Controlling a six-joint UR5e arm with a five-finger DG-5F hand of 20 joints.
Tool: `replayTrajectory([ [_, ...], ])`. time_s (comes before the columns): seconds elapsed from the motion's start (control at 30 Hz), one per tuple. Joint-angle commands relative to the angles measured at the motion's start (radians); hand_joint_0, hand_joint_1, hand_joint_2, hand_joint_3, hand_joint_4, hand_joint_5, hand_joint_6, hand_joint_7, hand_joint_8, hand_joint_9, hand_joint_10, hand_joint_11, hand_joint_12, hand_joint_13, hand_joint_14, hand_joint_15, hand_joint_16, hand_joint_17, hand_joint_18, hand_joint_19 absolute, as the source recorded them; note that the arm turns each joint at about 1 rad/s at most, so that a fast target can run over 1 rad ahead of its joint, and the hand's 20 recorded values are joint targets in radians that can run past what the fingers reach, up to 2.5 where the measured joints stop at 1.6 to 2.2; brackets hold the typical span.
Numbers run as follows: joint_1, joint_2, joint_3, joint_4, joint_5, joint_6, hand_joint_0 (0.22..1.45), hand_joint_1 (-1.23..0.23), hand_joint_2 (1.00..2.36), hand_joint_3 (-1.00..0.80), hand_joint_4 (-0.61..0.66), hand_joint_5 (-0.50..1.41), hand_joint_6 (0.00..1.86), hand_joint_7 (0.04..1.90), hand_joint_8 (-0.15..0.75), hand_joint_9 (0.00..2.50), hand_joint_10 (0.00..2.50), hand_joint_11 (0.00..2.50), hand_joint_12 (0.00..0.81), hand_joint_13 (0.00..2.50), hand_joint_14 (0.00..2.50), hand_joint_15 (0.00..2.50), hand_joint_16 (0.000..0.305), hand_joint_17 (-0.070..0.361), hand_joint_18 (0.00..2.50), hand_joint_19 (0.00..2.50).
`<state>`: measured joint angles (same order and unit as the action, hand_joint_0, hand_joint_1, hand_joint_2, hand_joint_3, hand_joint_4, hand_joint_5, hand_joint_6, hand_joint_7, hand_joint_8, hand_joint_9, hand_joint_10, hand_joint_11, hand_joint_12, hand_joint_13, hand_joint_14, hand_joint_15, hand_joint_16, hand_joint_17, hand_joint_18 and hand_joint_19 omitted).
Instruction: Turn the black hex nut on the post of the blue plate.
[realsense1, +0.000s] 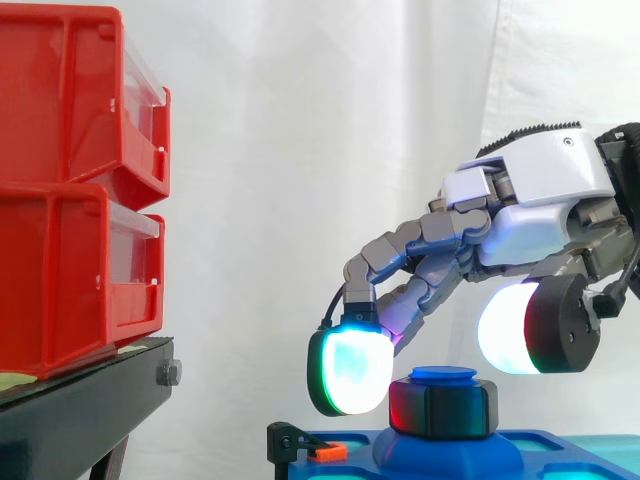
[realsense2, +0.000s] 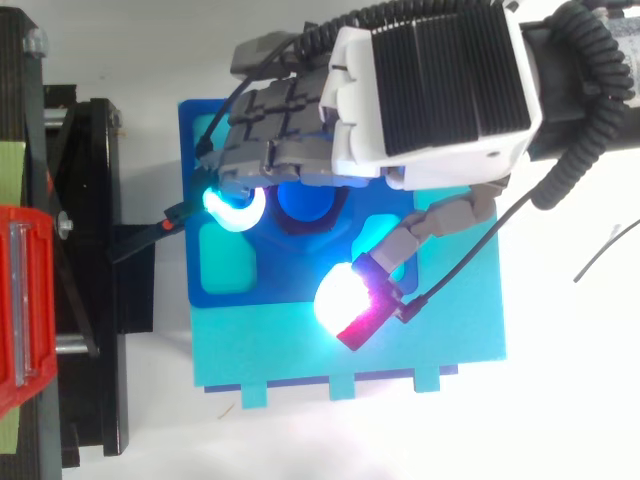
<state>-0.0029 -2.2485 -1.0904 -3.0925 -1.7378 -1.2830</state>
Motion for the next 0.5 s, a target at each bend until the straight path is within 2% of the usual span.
replayTrajectory([
  [0.0,-0.005,0.000,0.000,0.000,-0.005,-0.001,0.39,-0.52,1.00,-0.50,0.35,-0.18,0.50,0.91,0.385,0.60,0.00,0.07,0.481,0.56,0.00,0.09,0.065,0.146,0.44,0.22],
  [0.27,-0.012,0.000,0.000,0.000,-0.017,-0.004,0.39,-0.51,1.00,-0.50,0.35,-0.18,0.50,0.91,0.383,0.60,0.00,0.07,0.480,0.56,0.00,0.09,0.065,0.146,0.44,0.22],
  [0.47,-0.026,0.000,-0.002,0.000,-0.037,-0.006,0.39,-0.52,1.00,-0.50,0.35,-0.18,0.50,0.91,0.384,0.60,0.00,0.07,0.480,0.56,0.00,0.09,0.065,0.146,0.44,0.22],
])
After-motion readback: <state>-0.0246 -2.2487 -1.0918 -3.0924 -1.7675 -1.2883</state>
